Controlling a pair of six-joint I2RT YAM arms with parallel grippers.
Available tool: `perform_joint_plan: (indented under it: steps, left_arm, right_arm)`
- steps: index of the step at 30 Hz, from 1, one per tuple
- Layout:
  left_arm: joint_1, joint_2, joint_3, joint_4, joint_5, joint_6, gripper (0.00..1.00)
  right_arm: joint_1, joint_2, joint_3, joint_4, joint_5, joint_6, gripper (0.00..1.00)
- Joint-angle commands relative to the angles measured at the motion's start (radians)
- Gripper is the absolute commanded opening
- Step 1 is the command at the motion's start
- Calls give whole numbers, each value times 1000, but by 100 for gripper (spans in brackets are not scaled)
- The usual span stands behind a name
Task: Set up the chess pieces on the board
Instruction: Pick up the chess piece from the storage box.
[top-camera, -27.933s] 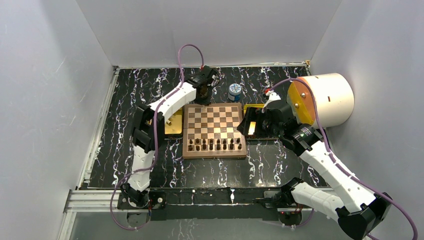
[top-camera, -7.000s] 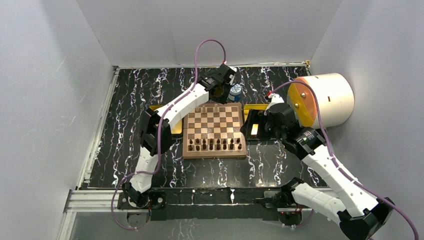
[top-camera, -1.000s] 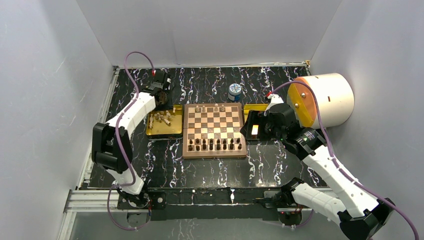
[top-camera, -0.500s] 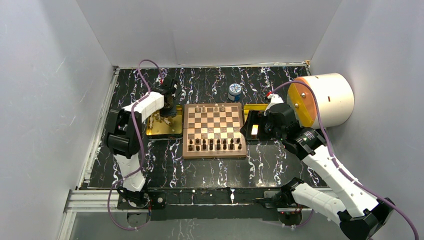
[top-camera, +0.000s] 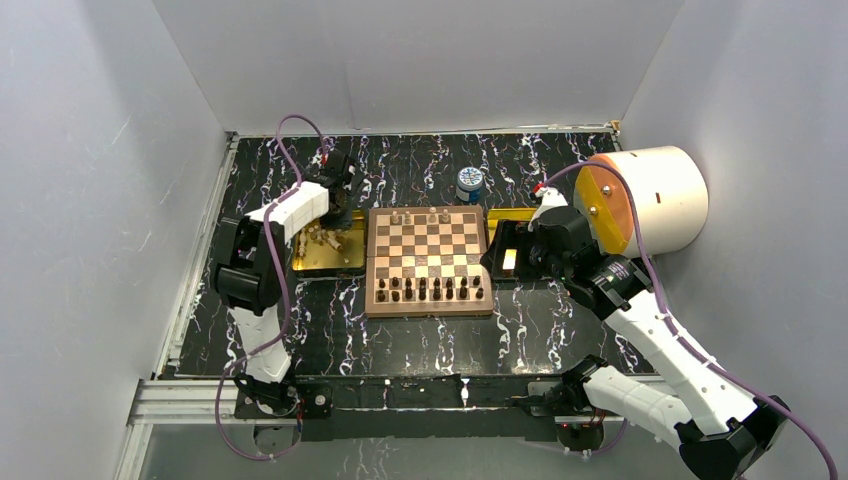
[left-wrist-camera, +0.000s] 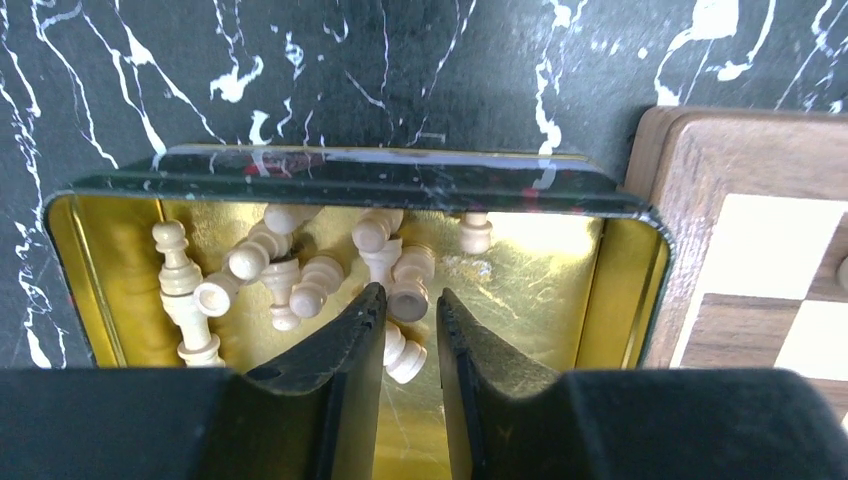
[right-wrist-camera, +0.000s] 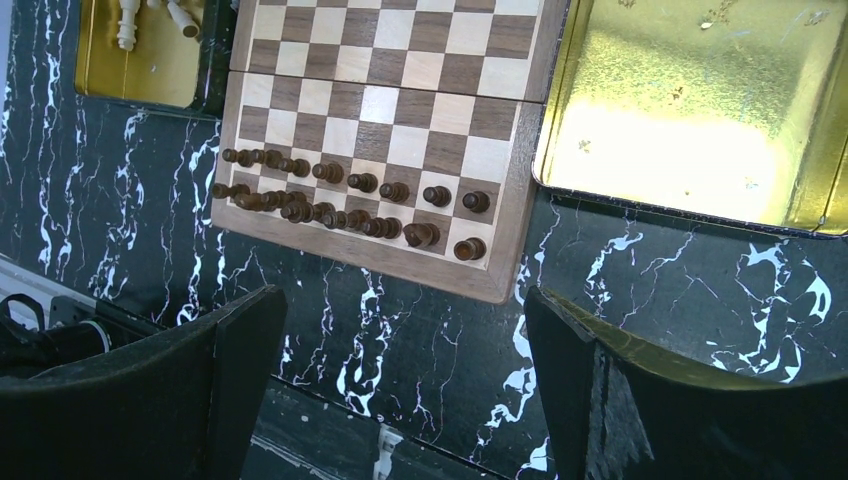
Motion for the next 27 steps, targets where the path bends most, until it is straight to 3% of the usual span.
perform_joint_plan:
  steps: [1, 8, 12, 27]
  left_arm:
    - [5, 12, 52, -1, -31, 13, 23]
    - [6, 17, 50, -6, -23, 14, 22]
    - [6, 4, 63, -35, -26, 17, 16]
    - [5, -164, 125, -174, 25, -13, 11]
  right_arm:
    - [5, -19, 2, 63, 17, 2, 99]
    - [5, -21, 0, 60, 18, 0, 99]
    - [6, -19, 1, 63, 19, -2, 99]
    - [6, -20, -17, 78, 6, 4, 99]
